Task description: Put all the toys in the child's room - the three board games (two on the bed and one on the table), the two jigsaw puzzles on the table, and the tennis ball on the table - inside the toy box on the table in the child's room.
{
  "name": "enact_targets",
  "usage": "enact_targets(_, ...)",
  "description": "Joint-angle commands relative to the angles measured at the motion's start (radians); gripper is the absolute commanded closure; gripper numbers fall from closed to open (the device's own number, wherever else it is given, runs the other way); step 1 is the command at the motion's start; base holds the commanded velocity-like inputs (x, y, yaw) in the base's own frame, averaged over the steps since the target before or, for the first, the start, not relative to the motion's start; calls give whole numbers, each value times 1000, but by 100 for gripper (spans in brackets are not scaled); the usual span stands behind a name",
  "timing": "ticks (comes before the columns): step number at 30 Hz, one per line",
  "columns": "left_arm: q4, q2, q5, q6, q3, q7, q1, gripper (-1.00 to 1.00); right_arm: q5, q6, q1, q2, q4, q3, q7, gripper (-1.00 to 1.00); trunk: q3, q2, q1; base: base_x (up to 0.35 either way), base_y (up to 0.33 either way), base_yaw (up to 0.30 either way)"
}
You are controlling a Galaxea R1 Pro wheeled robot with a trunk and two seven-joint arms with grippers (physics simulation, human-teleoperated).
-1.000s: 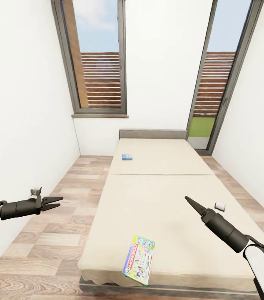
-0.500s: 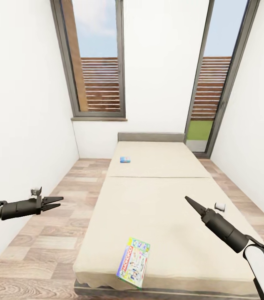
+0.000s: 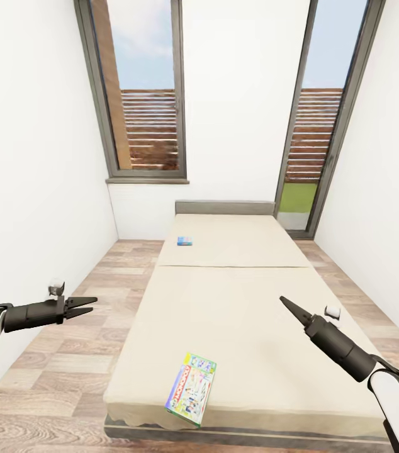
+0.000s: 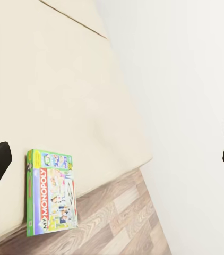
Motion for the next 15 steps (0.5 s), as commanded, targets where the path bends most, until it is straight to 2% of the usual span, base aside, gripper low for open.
enact_targets(1,0,0,-1,10,0,-3,-1,-100,-6,7,-1,0,0,-1,0,-100,-1,-1,0,-7,-13,0)
enact_targets(15,0,-1,-1,10,0,-3,-1,-100,-6,7,-1,0,2,-2,1,-100,-1,-1,0,-2,-3,0)
